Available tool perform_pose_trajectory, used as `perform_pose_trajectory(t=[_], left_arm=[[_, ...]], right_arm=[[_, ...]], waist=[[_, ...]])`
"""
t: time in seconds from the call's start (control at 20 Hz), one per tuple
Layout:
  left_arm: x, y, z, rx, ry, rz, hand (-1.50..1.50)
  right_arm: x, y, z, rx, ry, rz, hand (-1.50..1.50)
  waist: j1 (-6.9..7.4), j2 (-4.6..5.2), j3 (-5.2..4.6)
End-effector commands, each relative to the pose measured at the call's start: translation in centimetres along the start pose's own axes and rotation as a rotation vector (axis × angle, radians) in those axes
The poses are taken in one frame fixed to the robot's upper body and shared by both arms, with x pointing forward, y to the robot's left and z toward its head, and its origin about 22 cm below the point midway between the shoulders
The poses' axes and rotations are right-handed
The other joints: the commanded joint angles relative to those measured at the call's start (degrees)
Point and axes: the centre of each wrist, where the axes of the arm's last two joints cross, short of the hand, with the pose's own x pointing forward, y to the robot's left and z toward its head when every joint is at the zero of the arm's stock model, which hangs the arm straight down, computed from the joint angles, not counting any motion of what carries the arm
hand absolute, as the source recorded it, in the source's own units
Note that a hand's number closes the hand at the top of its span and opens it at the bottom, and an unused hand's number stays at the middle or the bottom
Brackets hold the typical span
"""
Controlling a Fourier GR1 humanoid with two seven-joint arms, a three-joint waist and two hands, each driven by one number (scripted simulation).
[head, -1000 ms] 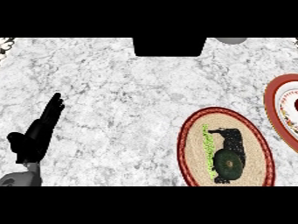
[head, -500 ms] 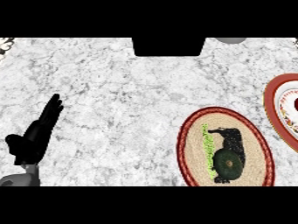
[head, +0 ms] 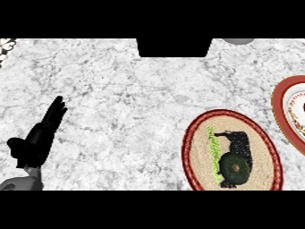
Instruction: Pick the tomato from the placemat and place it in the plate
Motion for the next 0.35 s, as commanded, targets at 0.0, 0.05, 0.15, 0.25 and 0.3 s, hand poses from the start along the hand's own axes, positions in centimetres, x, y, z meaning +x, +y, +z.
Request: perform_pose_trajectory(t=[0.0,0.05,0.15,0.25,0.3], left_arm=[[-1.2,-0.9,-0.1,0.005,0.011,0.005,0.00],[-0.6,1.1,0.3,0.021,0.000,-0.015,0.00],[0.0,-0.2,-1.0,0.009,0.005,0.004,0.00],[-0.2,0.3,-0.5,0.008,0.001,-0.008,0.00],[0.8,-1.2,-0.8,-0.008,0.005,-0.007,0.00]], right_arm=[[-0.9,-1.5,2.1,0.062,-0.013,0.024,-1.50],[-0.3,-1.8,1.6,0.044,-0.034,0.017,-1.50],[-1.5,-1.2,2.4,0.055,-0.028,0.025,-1.50],[-0.7,-1.5,1.7,0.037,-0.025,0.029,-1.50],[-0.7,-2.2,2.3,0.011,-0.039,0.034,-1.50]], waist=[[-0.14,0.13,0.08],[0.21,0.05,0.12],[-0.12,0.02,0.07],[0.21,0.08,0.18],[-0.04,-0.06,0.20]])
